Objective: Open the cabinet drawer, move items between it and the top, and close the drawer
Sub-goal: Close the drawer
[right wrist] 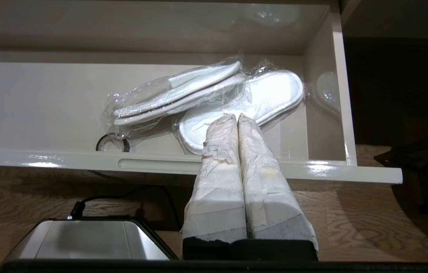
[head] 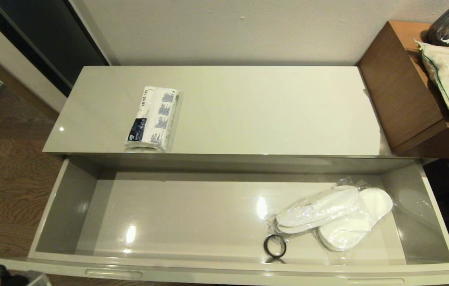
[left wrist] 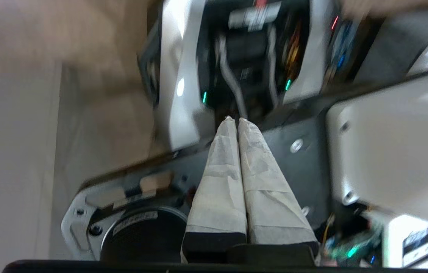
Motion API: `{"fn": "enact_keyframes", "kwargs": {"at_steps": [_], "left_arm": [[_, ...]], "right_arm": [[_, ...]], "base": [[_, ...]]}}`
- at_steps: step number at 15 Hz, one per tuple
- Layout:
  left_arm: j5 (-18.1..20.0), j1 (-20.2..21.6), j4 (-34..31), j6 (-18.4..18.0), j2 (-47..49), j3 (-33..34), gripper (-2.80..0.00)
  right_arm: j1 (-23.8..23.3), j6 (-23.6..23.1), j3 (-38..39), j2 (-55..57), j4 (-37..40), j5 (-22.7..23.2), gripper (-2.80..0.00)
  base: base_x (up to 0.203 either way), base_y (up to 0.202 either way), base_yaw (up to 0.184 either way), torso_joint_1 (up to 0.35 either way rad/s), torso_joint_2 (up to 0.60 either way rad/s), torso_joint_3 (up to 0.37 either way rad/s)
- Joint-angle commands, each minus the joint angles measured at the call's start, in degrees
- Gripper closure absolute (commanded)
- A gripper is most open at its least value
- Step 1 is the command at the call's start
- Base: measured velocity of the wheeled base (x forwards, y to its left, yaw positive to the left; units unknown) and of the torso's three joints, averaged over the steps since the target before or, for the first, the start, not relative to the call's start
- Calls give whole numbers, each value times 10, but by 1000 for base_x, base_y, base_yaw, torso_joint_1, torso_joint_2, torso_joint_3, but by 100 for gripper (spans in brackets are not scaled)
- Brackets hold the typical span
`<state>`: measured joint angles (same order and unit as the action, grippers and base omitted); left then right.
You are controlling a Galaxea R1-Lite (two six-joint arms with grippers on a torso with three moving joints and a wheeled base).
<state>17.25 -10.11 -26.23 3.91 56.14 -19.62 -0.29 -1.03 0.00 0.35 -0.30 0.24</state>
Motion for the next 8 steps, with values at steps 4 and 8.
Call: {"fn": "enact_keyframes", "kwargs": {"at_steps": [4,8], "left_arm": [[-31,-7,38,-32,126,22,0],[-60,-20,92,-23,231,28,0]], "right_arm": [[0,0,0,1,0,0,0],[0,0,0,1,0,0,0]], "base": [[0,0,0,0,0,0],[0,0,0,0,0,0]]}}
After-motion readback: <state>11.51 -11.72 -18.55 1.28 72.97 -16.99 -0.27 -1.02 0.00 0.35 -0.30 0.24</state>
